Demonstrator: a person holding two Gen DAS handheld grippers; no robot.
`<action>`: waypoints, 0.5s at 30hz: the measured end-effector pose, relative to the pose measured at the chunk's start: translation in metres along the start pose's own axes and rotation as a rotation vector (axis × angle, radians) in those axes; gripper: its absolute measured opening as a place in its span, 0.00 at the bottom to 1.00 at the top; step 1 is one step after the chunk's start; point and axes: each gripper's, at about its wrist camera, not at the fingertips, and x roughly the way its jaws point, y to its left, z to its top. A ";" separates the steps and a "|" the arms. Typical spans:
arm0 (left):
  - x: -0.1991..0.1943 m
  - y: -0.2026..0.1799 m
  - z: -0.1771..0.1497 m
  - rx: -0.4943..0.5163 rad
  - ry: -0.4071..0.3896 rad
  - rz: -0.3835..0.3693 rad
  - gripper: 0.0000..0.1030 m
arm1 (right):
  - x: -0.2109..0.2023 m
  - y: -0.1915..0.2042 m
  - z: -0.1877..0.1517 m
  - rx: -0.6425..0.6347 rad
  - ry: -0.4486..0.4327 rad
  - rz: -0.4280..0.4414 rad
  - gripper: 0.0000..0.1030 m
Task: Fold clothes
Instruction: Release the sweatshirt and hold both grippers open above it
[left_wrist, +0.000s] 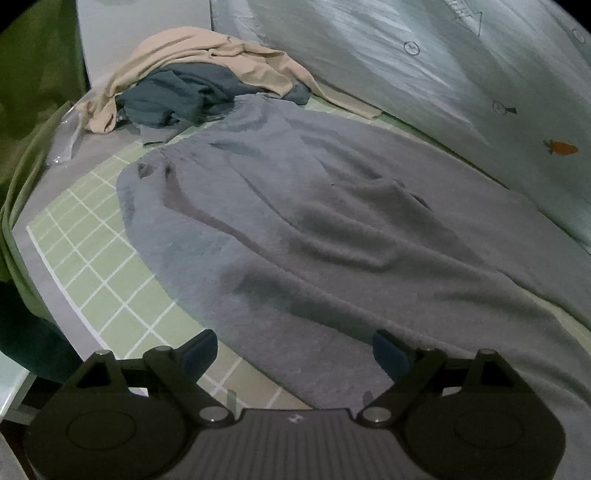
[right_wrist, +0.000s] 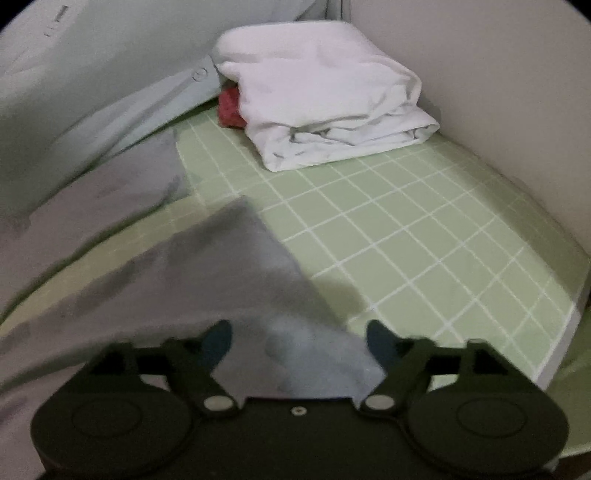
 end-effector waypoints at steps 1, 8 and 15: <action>0.000 -0.001 0.000 0.002 -0.004 0.001 0.91 | -0.005 0.004 -0.006 0.006 -0.001 0.011 0.87; 0.006 0.003 0.004 0.034 0.012 -0.007 0.91 | -0.020 0.029 -0.048 0.020 0.085 0.049 1.00; 0.020 0.021 0.015 0.066 0.046 -0.015 0.92 | -0.018 0.059 -0.068 -0.025 0.122 -0.011 1.00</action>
